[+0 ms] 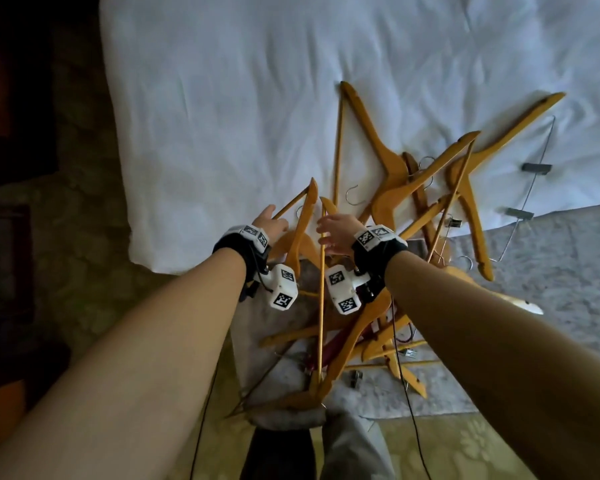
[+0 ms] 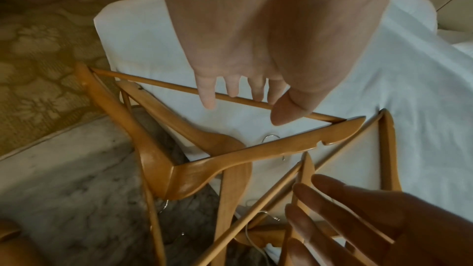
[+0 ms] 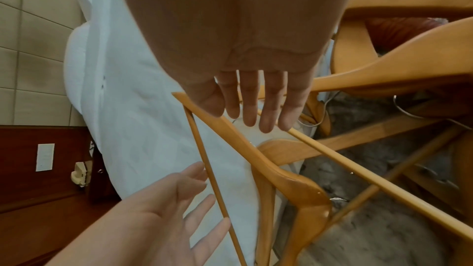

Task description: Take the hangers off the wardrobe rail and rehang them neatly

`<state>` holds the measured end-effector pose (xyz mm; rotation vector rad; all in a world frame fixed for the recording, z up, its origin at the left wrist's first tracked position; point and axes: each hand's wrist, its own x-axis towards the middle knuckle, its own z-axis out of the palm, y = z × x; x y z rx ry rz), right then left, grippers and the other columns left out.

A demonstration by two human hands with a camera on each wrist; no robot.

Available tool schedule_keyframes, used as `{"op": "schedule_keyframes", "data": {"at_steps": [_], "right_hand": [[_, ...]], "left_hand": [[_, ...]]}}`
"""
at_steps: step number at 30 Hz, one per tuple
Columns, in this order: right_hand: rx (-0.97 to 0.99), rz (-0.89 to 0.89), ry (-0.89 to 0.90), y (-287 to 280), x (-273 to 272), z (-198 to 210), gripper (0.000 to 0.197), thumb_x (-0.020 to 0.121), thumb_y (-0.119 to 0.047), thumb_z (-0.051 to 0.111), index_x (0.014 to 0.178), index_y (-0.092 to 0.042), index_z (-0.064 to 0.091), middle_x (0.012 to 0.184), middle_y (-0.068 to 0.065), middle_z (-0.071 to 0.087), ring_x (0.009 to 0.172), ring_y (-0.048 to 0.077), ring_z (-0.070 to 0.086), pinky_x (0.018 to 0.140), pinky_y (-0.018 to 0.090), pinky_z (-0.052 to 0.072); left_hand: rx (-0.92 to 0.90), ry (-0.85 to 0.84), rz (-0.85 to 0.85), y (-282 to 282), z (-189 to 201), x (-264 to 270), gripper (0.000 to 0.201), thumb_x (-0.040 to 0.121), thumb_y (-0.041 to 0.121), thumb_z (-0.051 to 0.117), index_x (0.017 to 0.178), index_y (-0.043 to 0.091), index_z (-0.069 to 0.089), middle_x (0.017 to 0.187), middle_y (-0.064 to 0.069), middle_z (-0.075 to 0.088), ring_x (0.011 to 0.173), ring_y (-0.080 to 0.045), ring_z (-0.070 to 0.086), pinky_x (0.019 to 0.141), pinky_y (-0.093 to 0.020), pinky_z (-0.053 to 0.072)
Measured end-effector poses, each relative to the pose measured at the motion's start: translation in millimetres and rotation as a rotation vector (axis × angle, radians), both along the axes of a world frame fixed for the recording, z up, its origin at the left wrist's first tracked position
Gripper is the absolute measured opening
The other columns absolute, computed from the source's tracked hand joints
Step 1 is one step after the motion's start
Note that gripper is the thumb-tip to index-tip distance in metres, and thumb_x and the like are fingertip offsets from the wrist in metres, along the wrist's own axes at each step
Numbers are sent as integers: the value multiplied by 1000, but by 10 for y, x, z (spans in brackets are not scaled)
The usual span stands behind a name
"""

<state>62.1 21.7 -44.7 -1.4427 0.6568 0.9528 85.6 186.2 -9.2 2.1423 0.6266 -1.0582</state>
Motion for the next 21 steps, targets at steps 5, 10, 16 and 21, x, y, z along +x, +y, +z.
{"op": "schedule_keyframes", "data": {"at_steps": [5,10,16,21], "right_hand": [[-3,9,31,1,-131,-252,13,95,-15,52,107,-19,50,85,-1,55,72,16,56,69,34,50],[-15,-14,14,59,-214,-298,21,96,-14,52,81,-29,48,82,-1,55,70,17,56,73,37,51],[20,-6,-7,135,-263,-296,19,83,-17,59,95,-28,50,85,3,55,76,20,56,73,38,54],[-21,11,-93,252,-346,-222,14,84,-6,60,85,-21,60,88,14,63,77,27,62,74,39,55]], "left_hand": [[52,-15,-73,57,-203,-105,59,94,22,54,148,14,34,150,-10,39,132,-30,43,94,-28,36],[87,-51,-169,60,-217,-11,76,88,23,62,152,16,23,156,-11,27,140,-31,32,112,-40,32],[34,-78,-292,-27,-347,-118,39,93,20,52,132,16,52,126,-11,58,115,-32,55,89,-30,42],[30,-123,-242,68,-268,-274,18,85,41,64,86,24,70,87,-1,70,91,-25,64,86,-32,52]]}}
